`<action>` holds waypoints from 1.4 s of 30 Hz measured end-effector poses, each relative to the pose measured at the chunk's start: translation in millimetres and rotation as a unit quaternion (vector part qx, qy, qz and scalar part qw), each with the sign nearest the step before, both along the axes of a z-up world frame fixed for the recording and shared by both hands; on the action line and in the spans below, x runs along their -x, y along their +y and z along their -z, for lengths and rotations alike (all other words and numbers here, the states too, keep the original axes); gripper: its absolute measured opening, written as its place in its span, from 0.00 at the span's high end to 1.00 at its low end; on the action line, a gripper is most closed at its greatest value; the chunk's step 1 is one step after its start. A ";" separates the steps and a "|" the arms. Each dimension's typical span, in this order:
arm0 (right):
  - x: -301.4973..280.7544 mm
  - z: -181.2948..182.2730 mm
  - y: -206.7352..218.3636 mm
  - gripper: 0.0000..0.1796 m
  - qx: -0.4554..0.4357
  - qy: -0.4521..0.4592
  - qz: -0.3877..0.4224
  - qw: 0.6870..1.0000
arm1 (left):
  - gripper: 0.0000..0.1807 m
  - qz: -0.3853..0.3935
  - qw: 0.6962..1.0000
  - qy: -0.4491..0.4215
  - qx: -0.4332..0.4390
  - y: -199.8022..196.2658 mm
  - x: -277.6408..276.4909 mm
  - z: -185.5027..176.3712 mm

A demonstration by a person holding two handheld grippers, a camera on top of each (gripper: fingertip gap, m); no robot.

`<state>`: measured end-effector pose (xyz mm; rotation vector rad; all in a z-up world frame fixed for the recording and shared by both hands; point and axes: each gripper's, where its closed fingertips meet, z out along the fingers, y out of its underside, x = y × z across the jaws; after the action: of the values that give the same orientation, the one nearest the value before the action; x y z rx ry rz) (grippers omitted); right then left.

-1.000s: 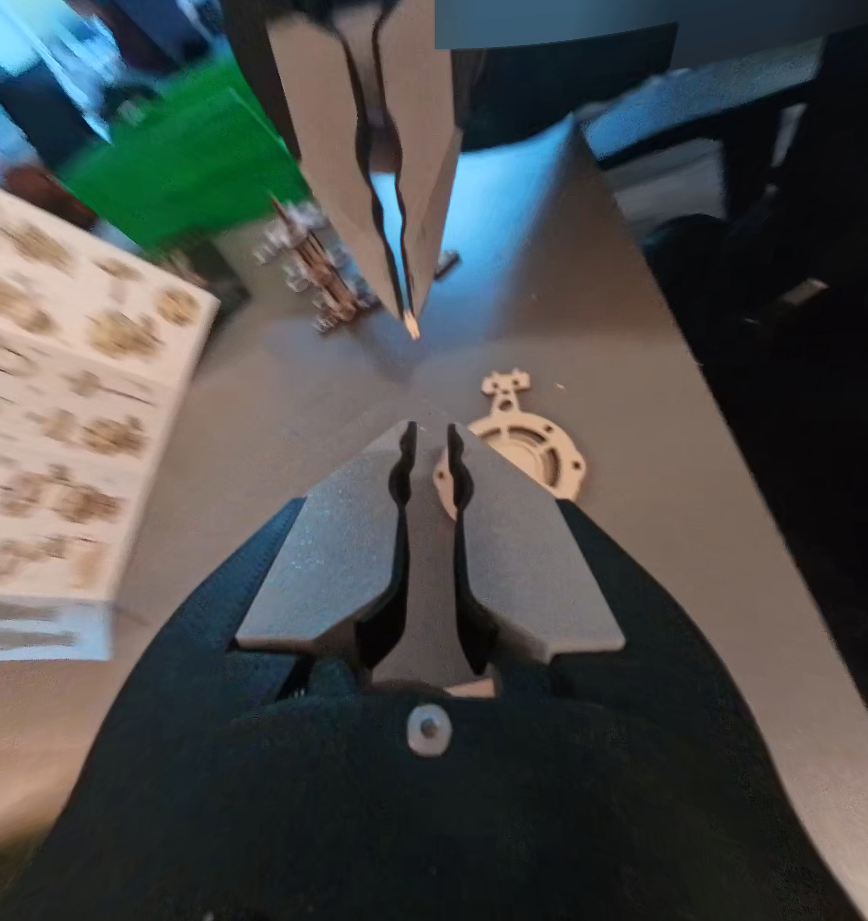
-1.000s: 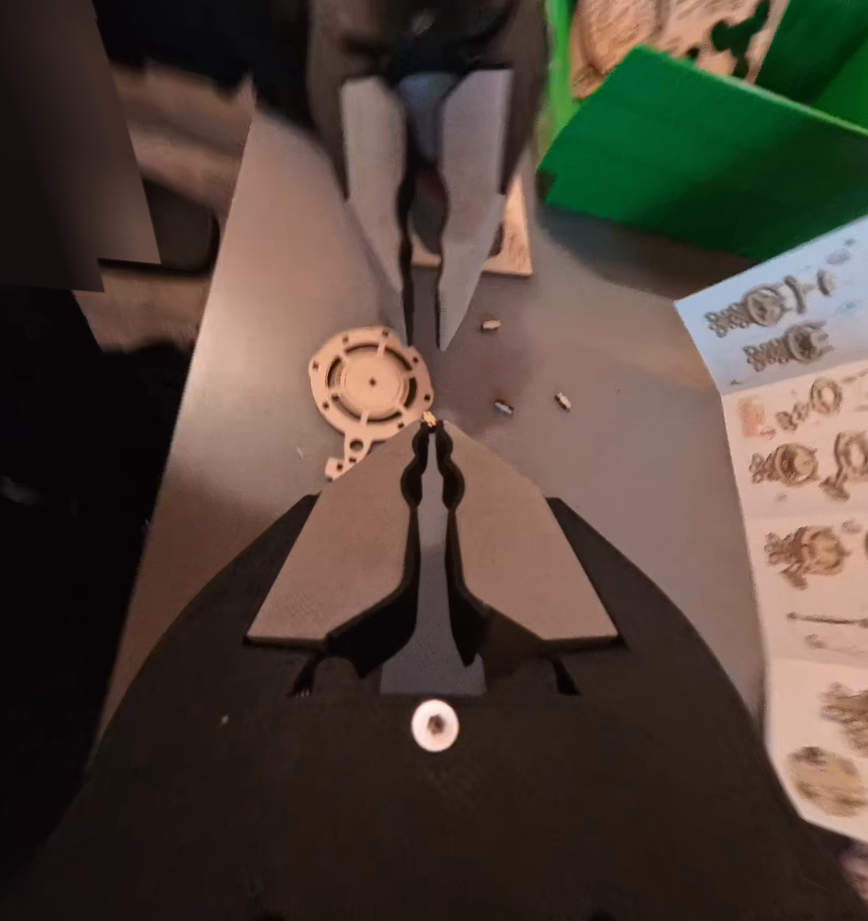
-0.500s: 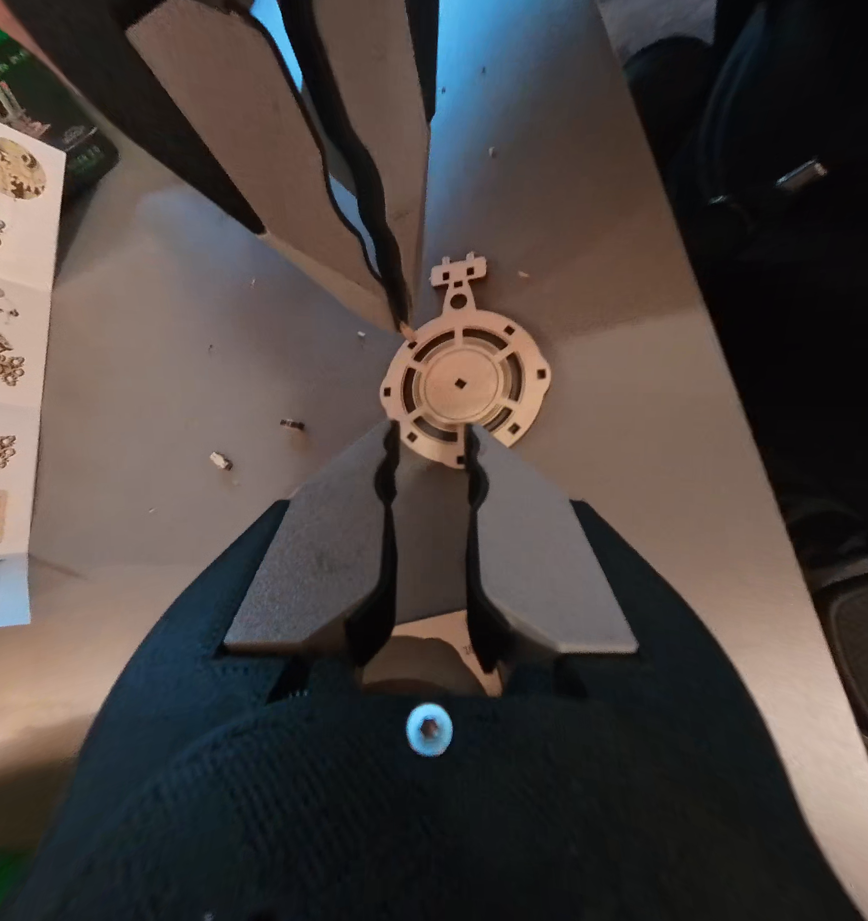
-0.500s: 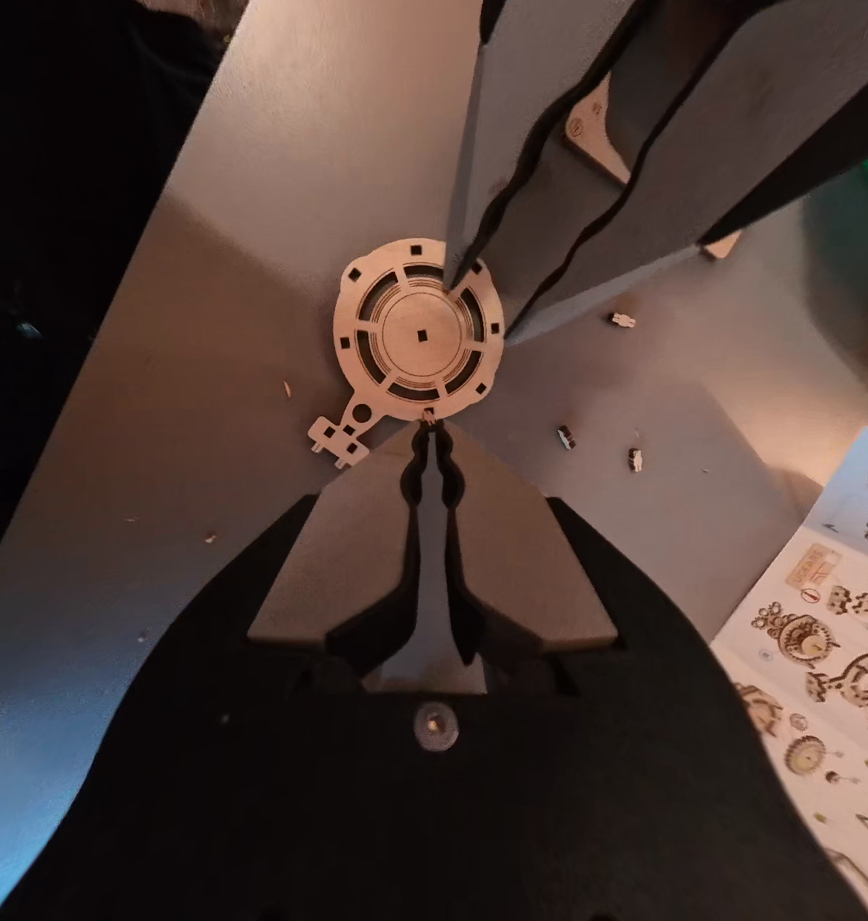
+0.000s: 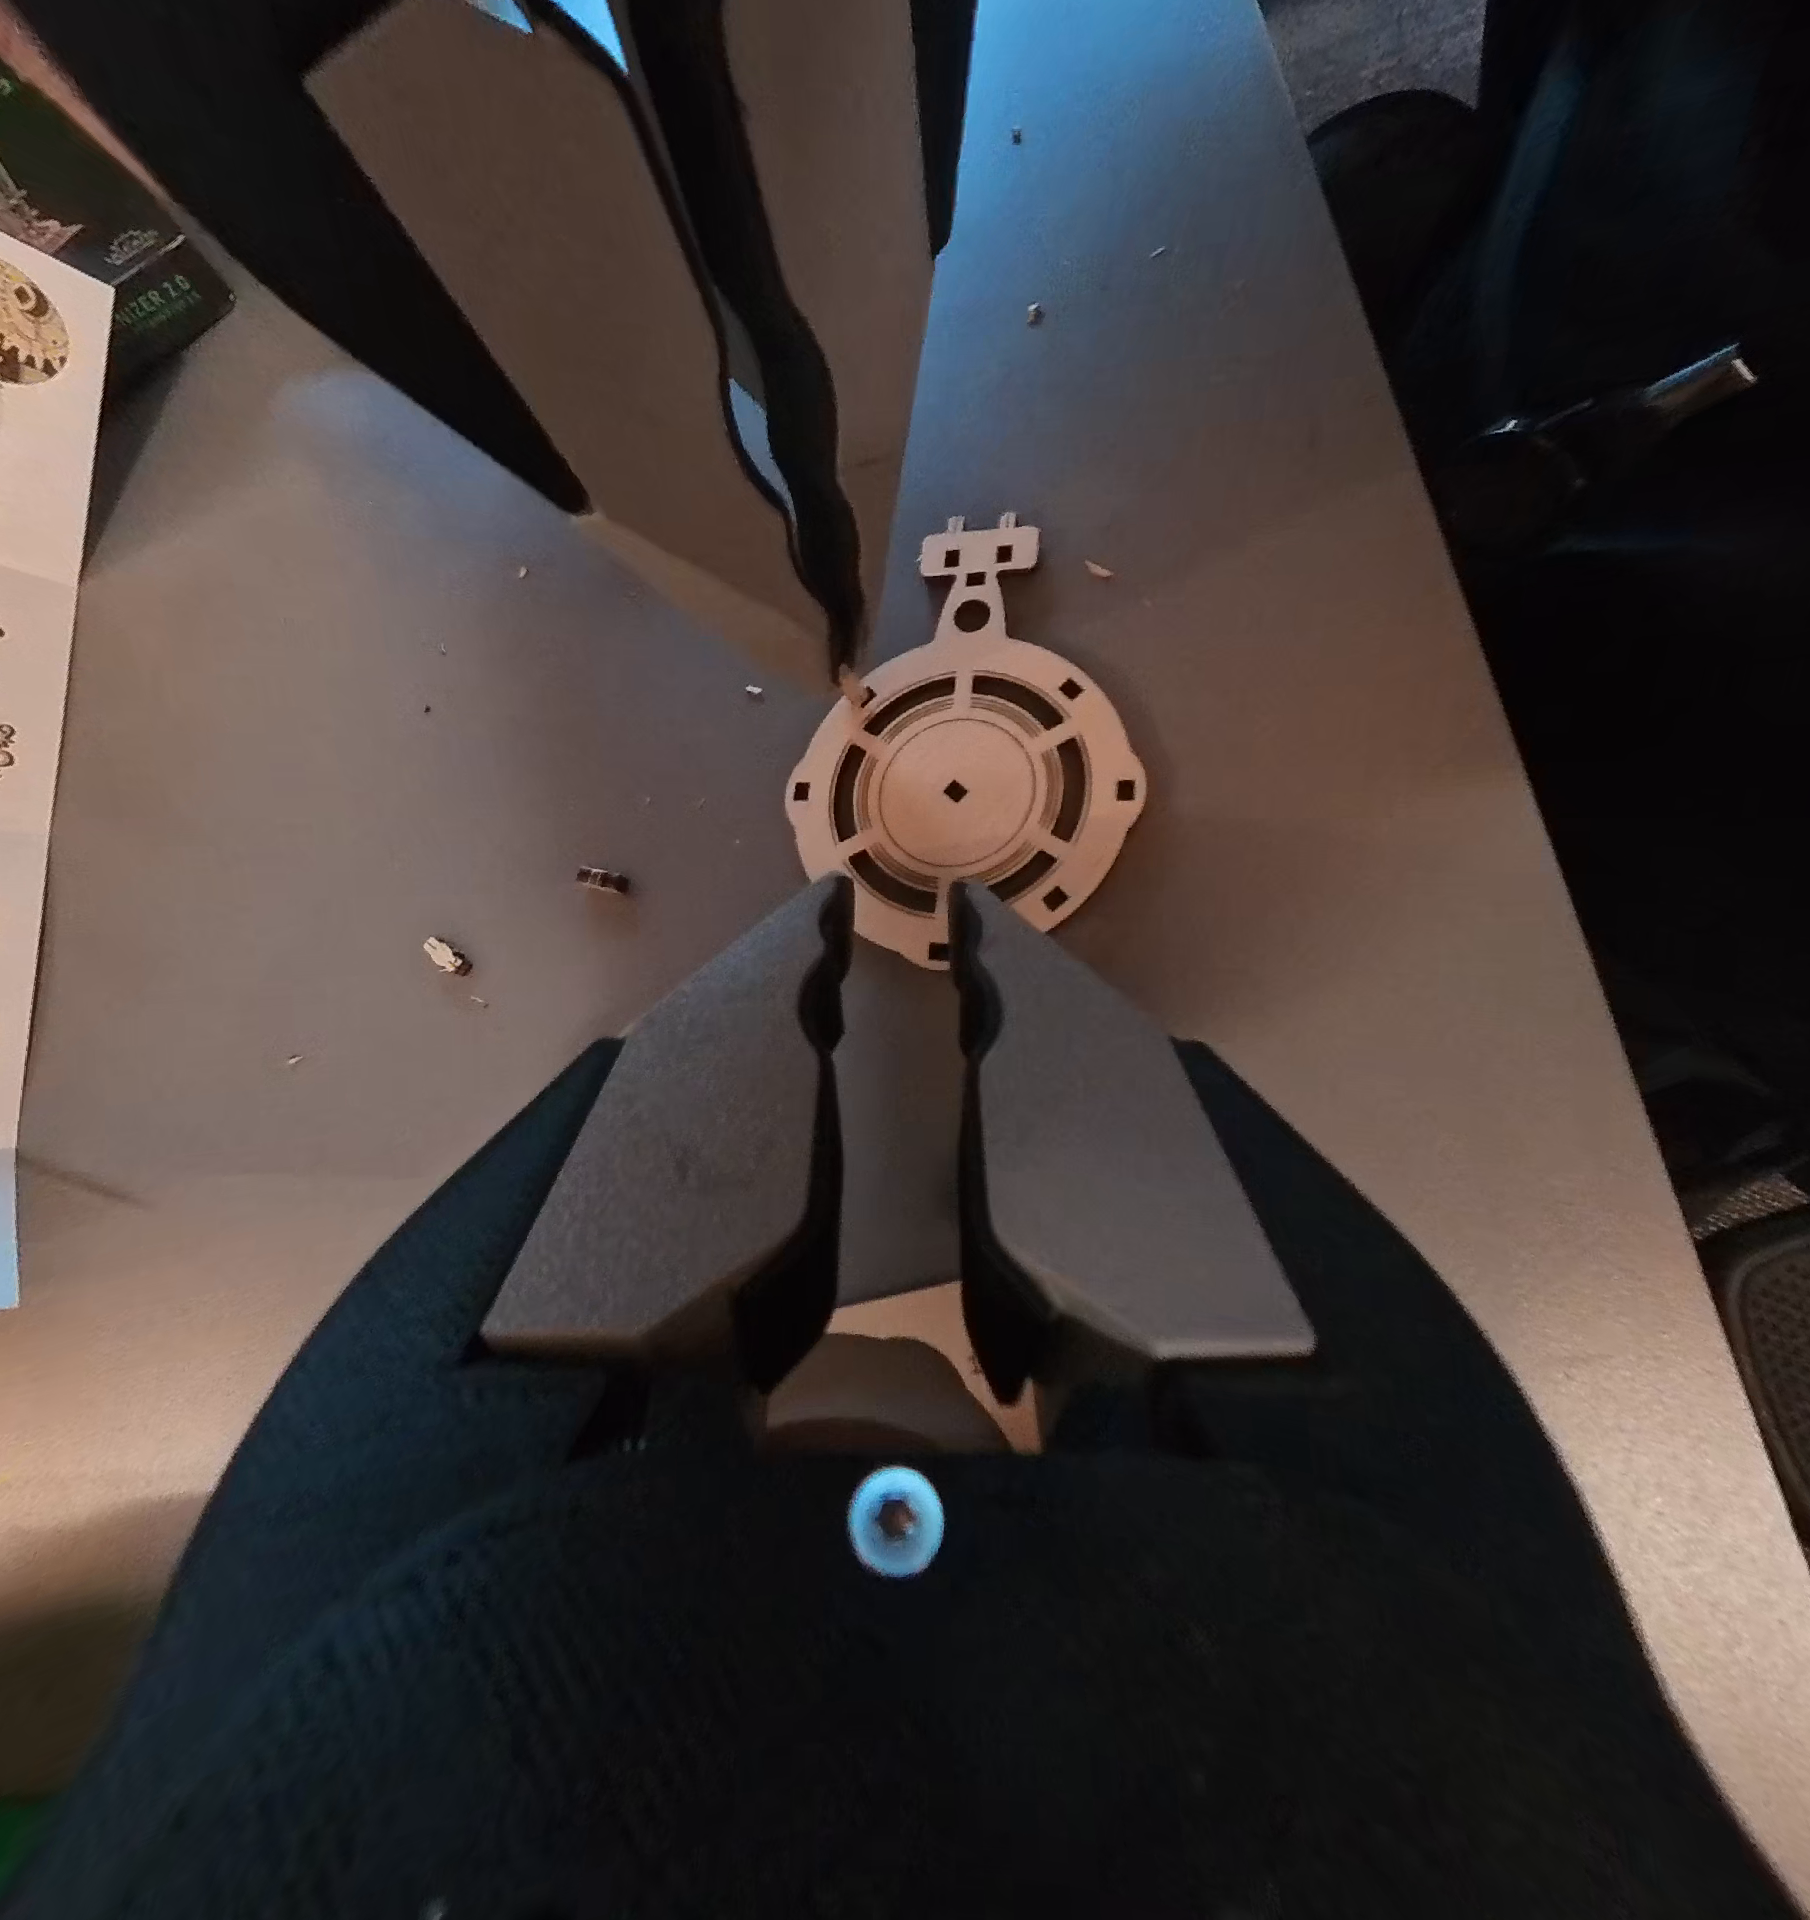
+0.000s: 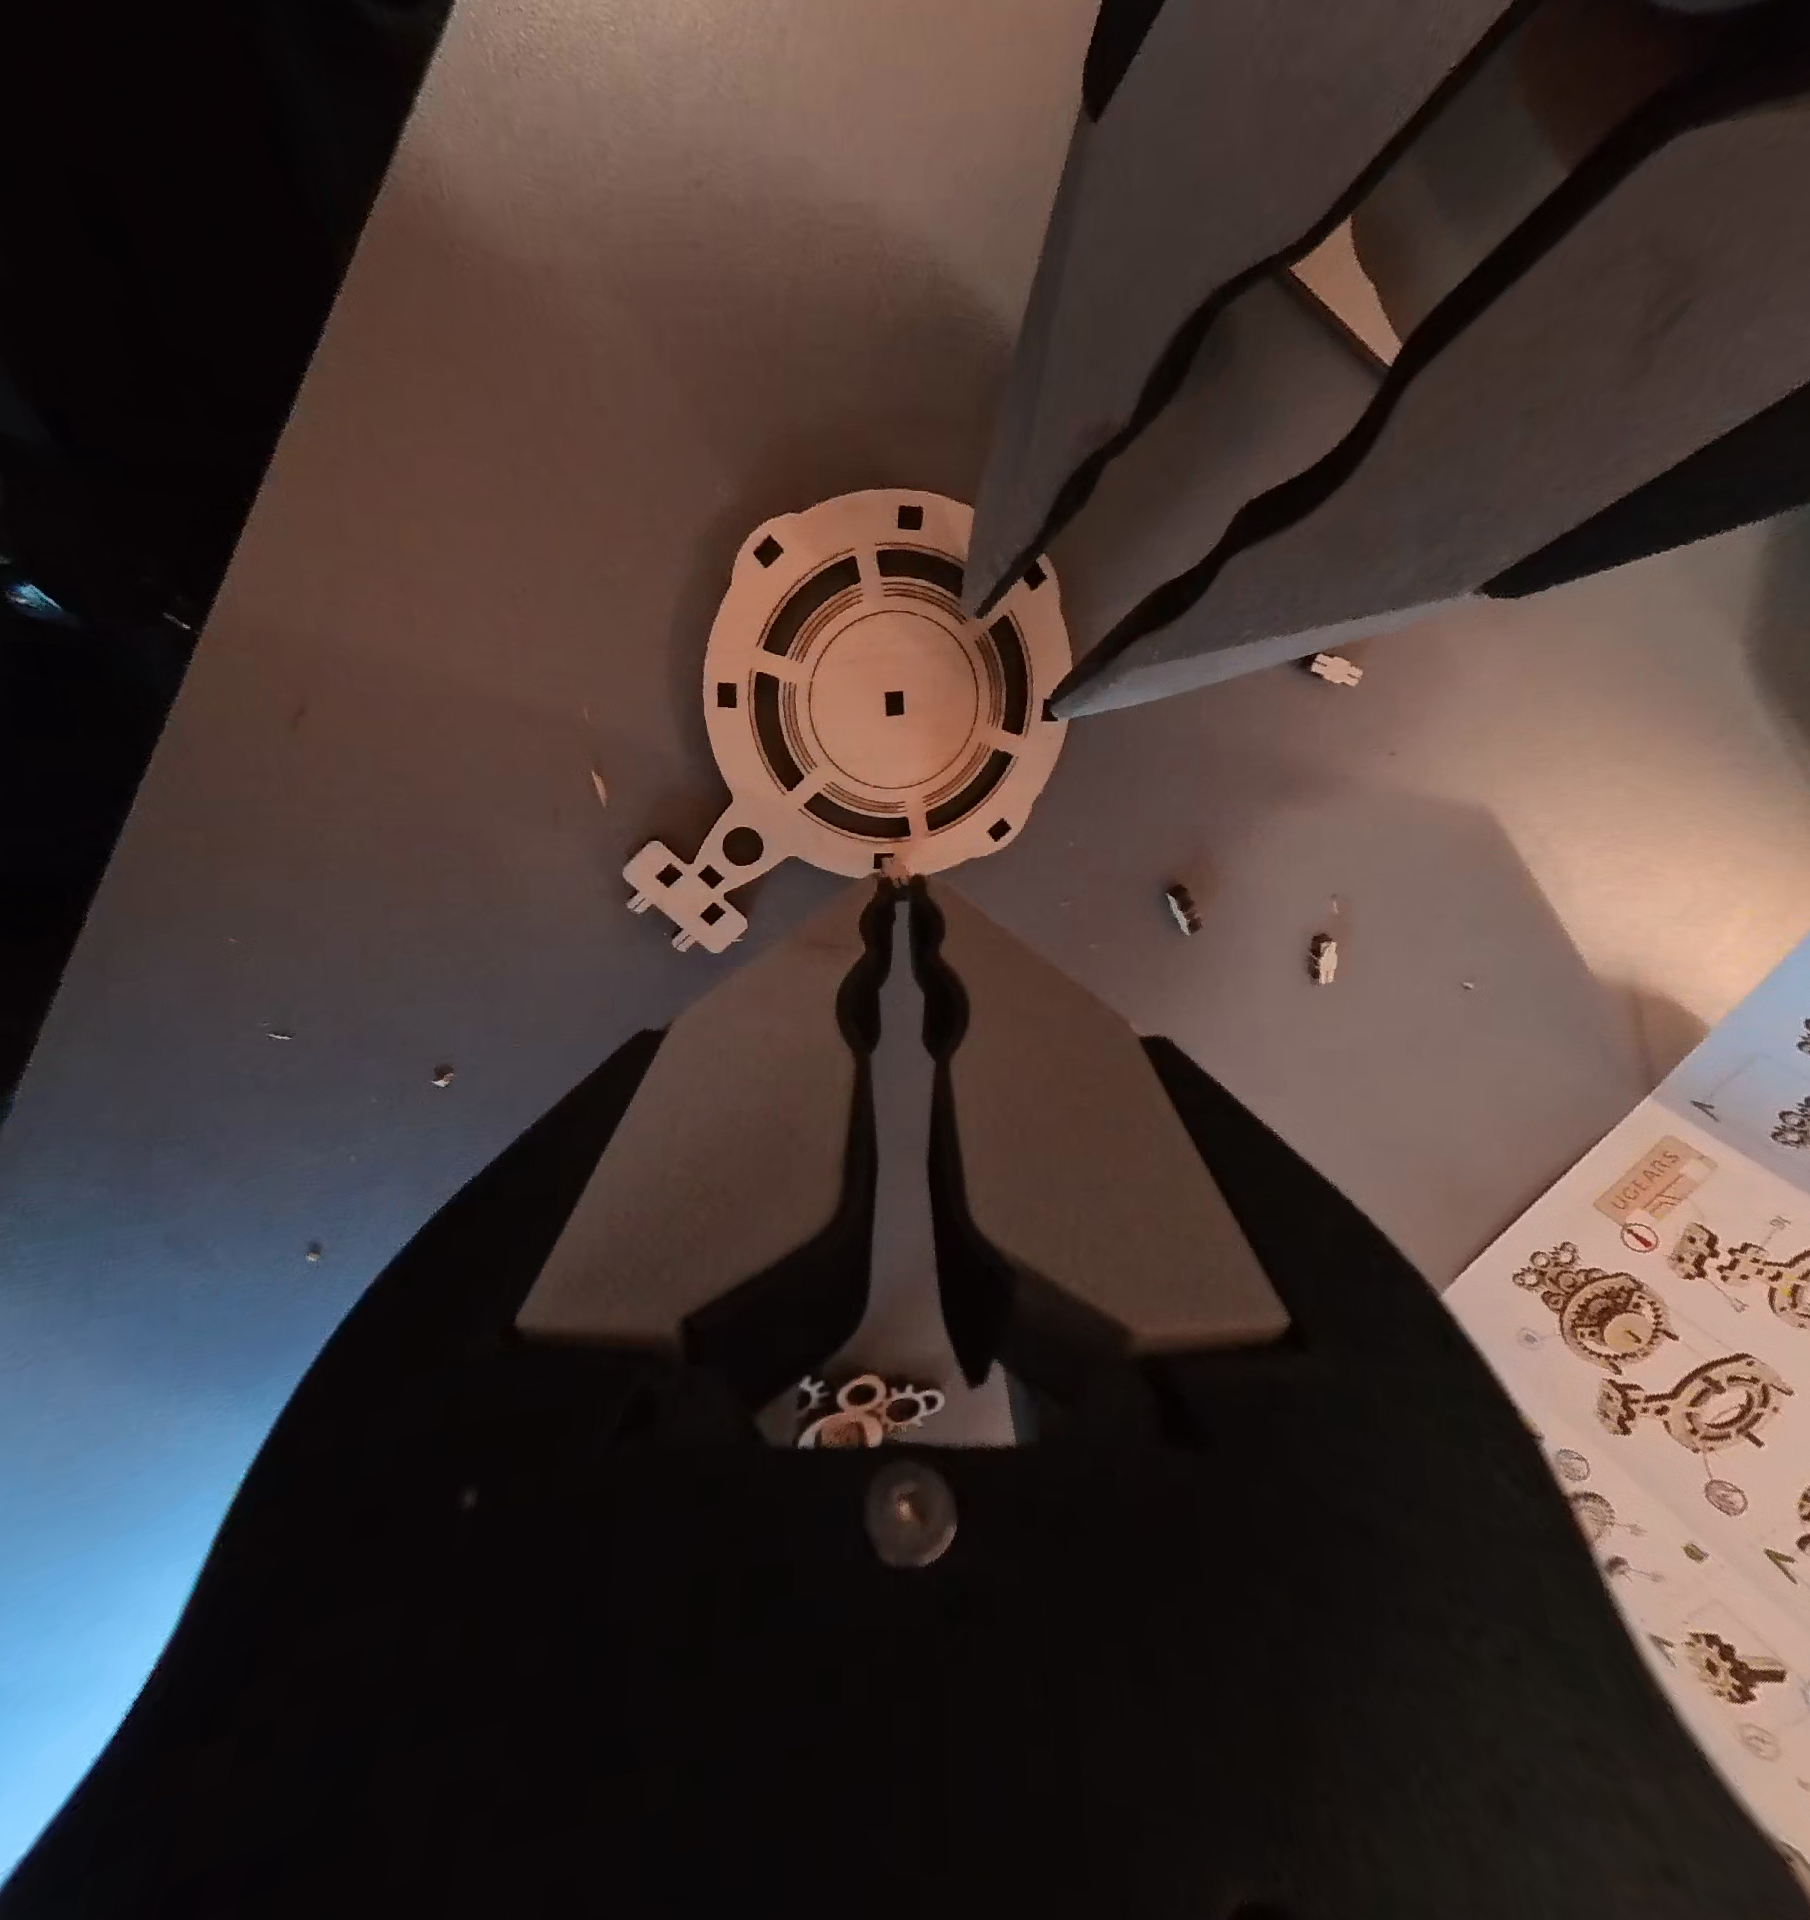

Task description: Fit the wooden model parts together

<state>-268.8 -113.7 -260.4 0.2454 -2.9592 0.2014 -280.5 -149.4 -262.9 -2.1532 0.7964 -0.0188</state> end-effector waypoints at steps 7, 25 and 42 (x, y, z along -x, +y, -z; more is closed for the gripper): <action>-0.4 0.5 0.6 1.00 -0.001 -0.001 0.009 1.000 | 0.94 0.003 1.000 0.003 0.000 -0.5 -1.2 0.3; 1.1 2.3 2.1 1.00 -0.004 -0.007 0.017 1.000 | 0.99 0.011 1.000 0.001 0.007 -2.4 -5.4 2.1; 6.1 3.5 5.6 1.00 -0.024 0.002 0.021 0.999 | 1.00 0.012 1.000 -0.003 0.011 -2.9 -6.1 2.9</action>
<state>-274.9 -108.1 -263.9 0.1893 -2.9652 0.1237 -274.4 -152.2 -265.8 -2.1630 0.8222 -0.0463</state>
